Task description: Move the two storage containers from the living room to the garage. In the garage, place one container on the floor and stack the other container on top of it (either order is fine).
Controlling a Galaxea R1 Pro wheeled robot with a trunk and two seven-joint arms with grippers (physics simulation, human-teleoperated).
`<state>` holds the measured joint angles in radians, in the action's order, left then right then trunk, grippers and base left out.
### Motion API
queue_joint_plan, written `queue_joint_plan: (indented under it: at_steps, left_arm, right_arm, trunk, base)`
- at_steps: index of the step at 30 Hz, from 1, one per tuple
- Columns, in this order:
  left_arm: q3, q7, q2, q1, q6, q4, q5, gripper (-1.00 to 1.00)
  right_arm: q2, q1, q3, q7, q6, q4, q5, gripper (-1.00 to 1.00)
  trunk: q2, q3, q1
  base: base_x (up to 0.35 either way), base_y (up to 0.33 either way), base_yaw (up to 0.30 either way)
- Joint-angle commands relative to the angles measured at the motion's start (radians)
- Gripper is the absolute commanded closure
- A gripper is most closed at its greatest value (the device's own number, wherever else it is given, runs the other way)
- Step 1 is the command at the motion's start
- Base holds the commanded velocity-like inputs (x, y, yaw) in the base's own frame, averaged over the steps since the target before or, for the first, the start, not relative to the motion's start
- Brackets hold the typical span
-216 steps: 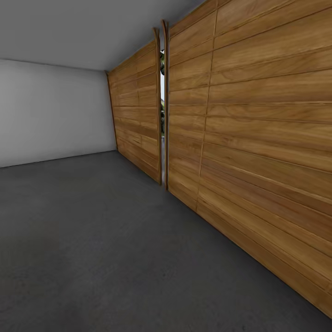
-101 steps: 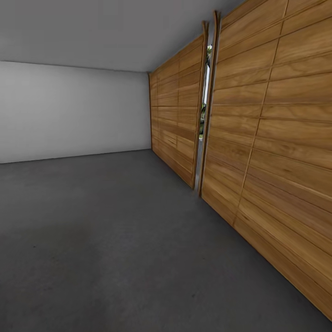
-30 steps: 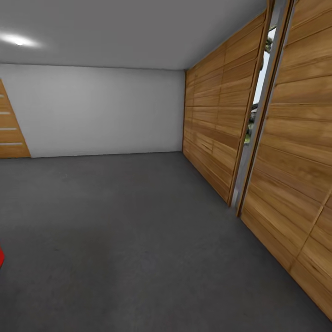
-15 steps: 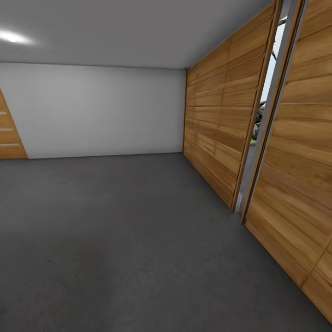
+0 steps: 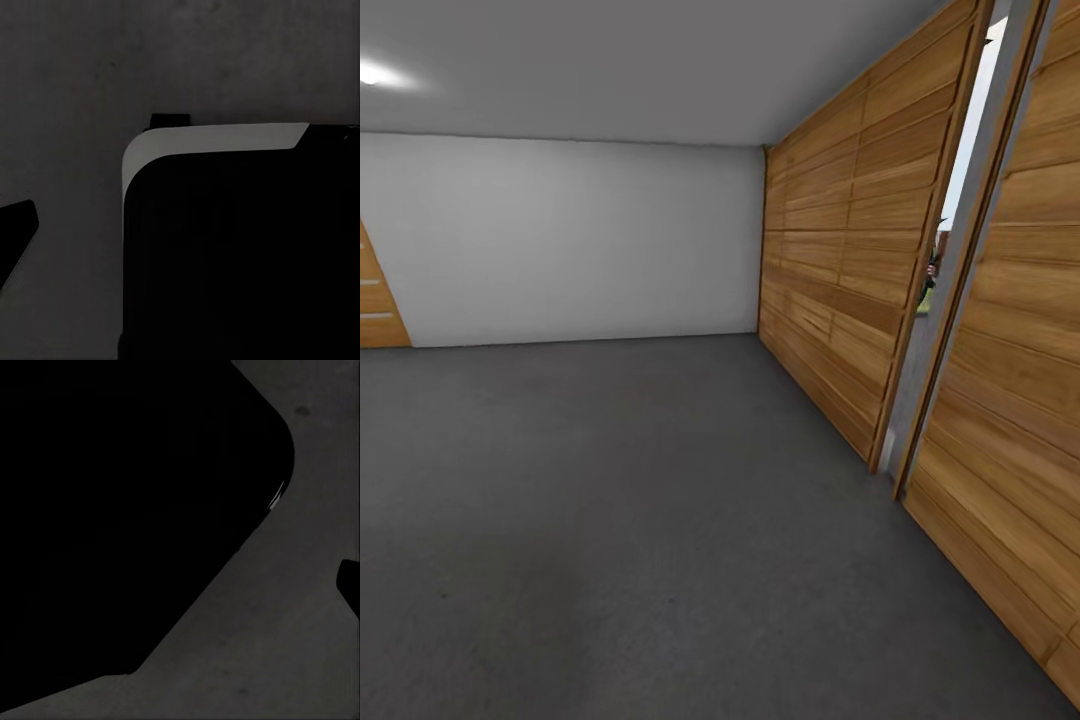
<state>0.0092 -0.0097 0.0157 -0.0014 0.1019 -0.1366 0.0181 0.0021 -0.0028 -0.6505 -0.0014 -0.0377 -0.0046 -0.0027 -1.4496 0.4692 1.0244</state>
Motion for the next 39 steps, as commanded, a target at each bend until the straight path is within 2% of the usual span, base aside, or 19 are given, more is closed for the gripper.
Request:
queue_joint_plan:
  at_steps: [1,28,39]
  left_arm:
    - [0.000,-0.001,0.000,0.000,0.002,0.000,0.002,-1.00]
    - [0.001,-0.001,0.001,0.000,0.002,0.001,0.003,-1.00]
    - [0.001,-0.001,0.001,0.000,0.002,0.001,0.003,-1.00]
  right_arm:
    - [0.000,0.000,-0.001,0.000,-0.003,0.000,0.000,-1.00]
    - [0.001,0.000,-0.001,0.000,-0.002,0.000,-0.001,-1.00]
    - [0.001,0.000,-0.003,0.000,-0.002,0.001,0.004,-1.00]
  trunk:
    - [0.000,0.001,0.001]
    - [0.000,0.001,0.001]
    - [0.000,0.004,0.001]
  base:
    - [0.321,0.000,0.000]
    - [0.321,0.000,0.002]
    - [0.322,0.000,0.229]
